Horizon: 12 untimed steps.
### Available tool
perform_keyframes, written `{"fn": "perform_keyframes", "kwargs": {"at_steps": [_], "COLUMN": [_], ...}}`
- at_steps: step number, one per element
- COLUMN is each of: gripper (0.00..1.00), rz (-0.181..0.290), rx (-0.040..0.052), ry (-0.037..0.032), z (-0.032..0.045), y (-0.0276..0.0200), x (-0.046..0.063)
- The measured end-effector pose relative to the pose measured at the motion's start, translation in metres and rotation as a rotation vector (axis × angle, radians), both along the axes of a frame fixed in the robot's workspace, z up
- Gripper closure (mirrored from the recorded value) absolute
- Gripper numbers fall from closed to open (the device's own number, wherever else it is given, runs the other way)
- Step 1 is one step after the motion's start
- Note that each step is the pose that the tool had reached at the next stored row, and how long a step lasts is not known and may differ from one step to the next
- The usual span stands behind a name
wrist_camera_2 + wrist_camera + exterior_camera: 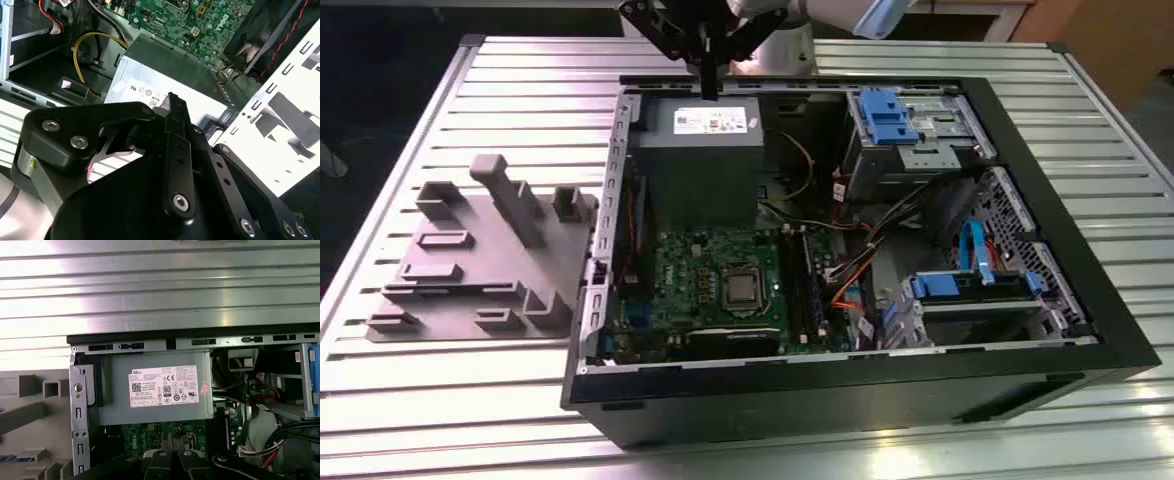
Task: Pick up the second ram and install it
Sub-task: 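Reach for the second ram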
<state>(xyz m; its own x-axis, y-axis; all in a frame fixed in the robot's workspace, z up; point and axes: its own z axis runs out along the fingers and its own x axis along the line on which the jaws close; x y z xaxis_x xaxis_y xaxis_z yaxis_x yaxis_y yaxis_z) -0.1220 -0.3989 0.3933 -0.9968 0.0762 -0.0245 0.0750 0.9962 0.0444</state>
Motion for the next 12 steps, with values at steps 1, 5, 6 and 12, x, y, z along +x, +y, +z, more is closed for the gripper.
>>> {"fn": "perform_keyframes", "kwargs": {"at_steps": [1,5,6,12], "gripper": [0.9,0.9,0.9,0.9], "rz": [0.0,0.0,0.0,0.0], "rx": [0.0,0.0,0.0,0.0], "ry": [0.0,0.0,0.0,0.0], "z": [0.0,0.0,0.0,0.0], "y": [0.0,0.0,0.0,0.0], "x": [0.0,0.0,0.0,0.0]}}
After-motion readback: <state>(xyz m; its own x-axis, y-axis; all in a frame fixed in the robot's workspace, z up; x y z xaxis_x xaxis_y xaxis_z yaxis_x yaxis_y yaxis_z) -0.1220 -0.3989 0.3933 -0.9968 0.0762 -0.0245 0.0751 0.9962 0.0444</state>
